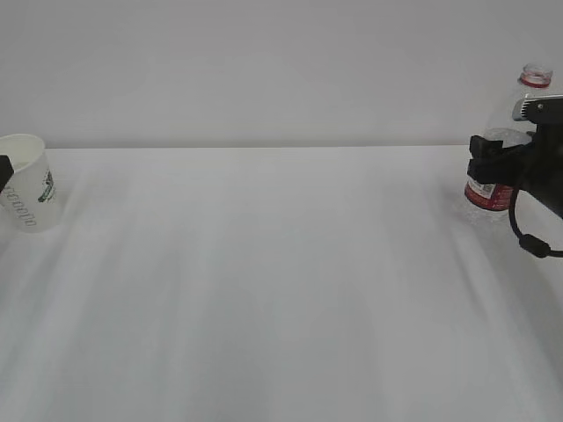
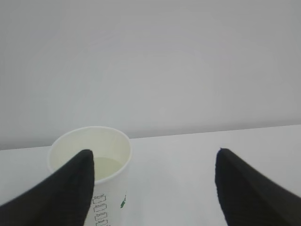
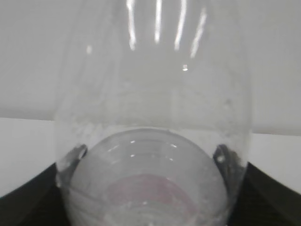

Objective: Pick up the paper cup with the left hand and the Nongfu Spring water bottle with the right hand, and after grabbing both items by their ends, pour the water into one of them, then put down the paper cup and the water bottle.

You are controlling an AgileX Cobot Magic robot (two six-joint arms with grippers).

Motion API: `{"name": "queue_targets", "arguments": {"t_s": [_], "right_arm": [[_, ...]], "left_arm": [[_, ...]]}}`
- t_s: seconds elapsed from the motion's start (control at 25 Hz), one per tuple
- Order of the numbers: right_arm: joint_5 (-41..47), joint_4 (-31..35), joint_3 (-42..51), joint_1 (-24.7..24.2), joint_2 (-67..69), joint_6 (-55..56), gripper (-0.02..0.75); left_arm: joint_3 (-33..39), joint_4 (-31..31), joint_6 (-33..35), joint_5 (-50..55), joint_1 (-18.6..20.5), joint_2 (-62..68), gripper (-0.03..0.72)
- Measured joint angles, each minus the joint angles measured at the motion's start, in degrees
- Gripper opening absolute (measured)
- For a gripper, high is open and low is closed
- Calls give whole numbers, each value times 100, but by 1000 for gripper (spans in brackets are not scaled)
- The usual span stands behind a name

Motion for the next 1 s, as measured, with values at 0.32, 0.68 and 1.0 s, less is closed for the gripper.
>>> {"name": "queue_targets", "arguments": {"t_s": [0.32,0.68,1.0], "right_arm": [[-34,24,421,0,-364,0,619],[-222,24,1057,0,-933,41,619],[30,-20,1420,0,-1652,64,619]], "left_arm": [[0,0,0,0,0,0,580],[0,0,0,0,0,0,579],[0,0,0,0,0,0,579]]}}
